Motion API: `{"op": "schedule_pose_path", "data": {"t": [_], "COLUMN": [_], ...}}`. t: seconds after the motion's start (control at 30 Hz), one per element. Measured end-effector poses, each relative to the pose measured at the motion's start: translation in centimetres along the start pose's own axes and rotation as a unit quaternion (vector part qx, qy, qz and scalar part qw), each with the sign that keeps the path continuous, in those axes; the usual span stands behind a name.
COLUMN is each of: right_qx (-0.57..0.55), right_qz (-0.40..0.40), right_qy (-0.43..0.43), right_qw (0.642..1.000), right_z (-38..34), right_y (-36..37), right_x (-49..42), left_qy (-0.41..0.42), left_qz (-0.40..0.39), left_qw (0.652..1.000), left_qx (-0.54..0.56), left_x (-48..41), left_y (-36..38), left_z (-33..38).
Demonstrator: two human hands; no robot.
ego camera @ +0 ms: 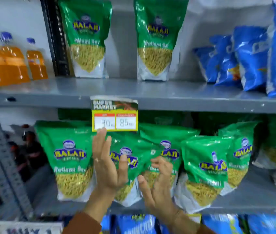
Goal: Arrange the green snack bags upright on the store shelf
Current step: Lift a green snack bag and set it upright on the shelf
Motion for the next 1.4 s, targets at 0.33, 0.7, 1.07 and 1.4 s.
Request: {"op": "schedule_pose_path", "data": {"t": [0.33,0.7,1.07,1.4], "right_qx": [-0.083,-0.092,-0.060,-0.153], "right_qz": [-0.145,-0.167,0.024,0.044], "right_qy": [0.284,0.221,0.015,-0.047], "right_qw": [0.944,0.956,0.998,0.986], "right_z": [3.3,0.1,-11.0,-19.4], "right_y": [7.4,4.2,-2.2,-1.9], "right_x": [4.6,8.2,-0.8,-20.3], "left_qy": [-0.512,-0.455,-0.305,-0.254], "left_qz": [-0.175,-0.041,0.121,0.097], "left_qw": [0.832,0.883,0.931,0.960], "left_qx": [0.127,0.109,0.160,0.066], "left_x": [10.2,11.4,-2.3,-22.5], "left_y": [1.5,-1.6,-8.2,-13.5], "left_z": [-6.1,1.6,11.3,6.3]}}
Point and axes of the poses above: each hand's wrist, its own x-axis away from the middle knuckle, its own y-axis out of the palm, z = x × y, the point moved 1 cm from there along -x, towards the middle knuckle, and after that the axes turned 7 degrees about -z, right-handed, at the moved point
